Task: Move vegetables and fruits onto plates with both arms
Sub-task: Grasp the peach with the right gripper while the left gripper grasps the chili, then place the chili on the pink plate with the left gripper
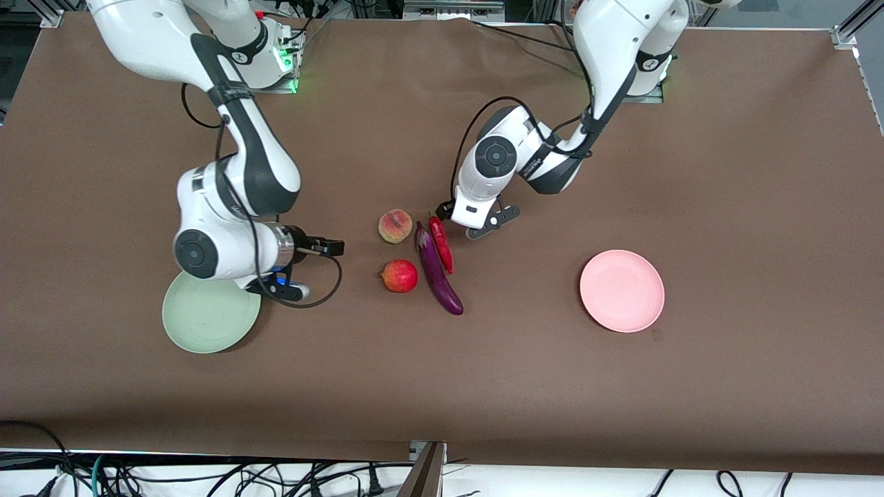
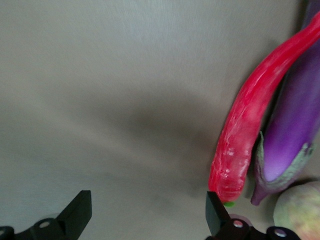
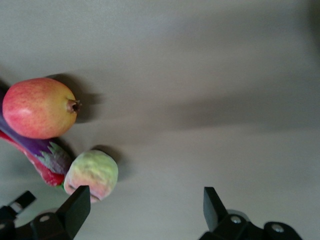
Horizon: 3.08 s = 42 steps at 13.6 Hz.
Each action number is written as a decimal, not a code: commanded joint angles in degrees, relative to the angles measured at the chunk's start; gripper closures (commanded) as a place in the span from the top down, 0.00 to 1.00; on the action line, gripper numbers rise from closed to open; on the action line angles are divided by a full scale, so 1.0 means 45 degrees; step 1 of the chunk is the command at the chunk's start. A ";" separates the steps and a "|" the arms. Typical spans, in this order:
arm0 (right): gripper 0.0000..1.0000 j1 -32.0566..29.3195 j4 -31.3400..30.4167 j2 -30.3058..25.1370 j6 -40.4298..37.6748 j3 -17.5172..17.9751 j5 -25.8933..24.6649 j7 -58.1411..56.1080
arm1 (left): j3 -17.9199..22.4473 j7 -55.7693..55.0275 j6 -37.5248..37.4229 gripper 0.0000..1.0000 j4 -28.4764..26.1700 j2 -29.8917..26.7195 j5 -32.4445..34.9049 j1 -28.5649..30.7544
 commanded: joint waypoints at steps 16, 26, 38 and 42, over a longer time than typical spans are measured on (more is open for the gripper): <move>1.00 0.1909 -0.0622 0.0919 0.2427 -0.0044 0.1289 0.2870 | 0.0503 -0.0111 0.0013 0.14 0.3451 0.2754 0.0254 -0.0432; 1.00 0.1928 -0.1268 0.0605 0.2720 0.0462 0.1836 0.2890 | 0.0895 0.4137 -0.3375 0.00 0.3471 0.1137 0.0449 0.1769; 1.00 0.1928 -0.1718 0.0625 0.2564 0.0659 0.1797 0.3027 | 0.0953 1.5828 -0.5202 0.00 0.3471 0.1093 0.1015 0.7029; 1.00 0.2045 -0.1718 0.0683 0.2681 0.0659 0.1777 0.3027 | 0.0914 1.5731 -0.5163 0.82 0.3490 0.1230 0.0511 0.7029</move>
